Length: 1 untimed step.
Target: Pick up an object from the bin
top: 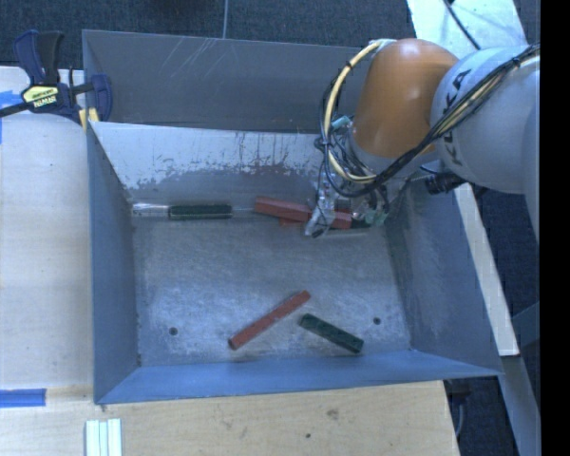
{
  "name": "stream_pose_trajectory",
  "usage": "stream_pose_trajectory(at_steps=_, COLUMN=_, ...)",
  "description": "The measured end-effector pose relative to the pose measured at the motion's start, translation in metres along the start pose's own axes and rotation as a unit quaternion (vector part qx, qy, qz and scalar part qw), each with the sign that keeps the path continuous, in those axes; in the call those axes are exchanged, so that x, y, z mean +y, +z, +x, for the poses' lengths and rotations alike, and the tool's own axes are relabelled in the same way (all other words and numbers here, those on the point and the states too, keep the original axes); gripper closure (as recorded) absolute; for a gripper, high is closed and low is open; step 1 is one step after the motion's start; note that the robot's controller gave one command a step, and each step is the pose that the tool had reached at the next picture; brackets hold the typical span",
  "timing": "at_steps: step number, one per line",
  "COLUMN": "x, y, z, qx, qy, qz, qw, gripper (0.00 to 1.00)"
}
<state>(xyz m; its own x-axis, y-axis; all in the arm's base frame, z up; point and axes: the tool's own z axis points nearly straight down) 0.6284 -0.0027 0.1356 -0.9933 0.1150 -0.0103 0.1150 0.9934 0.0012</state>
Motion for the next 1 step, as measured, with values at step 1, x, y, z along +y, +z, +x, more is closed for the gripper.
stream_pose_trajectory(at_steps=1, x=-0.0120, y=-0.1616, z=0.0012, qx=-0.0017, qy=-0.003, qz=0.000, qw=1.0000, gripper=1.00)
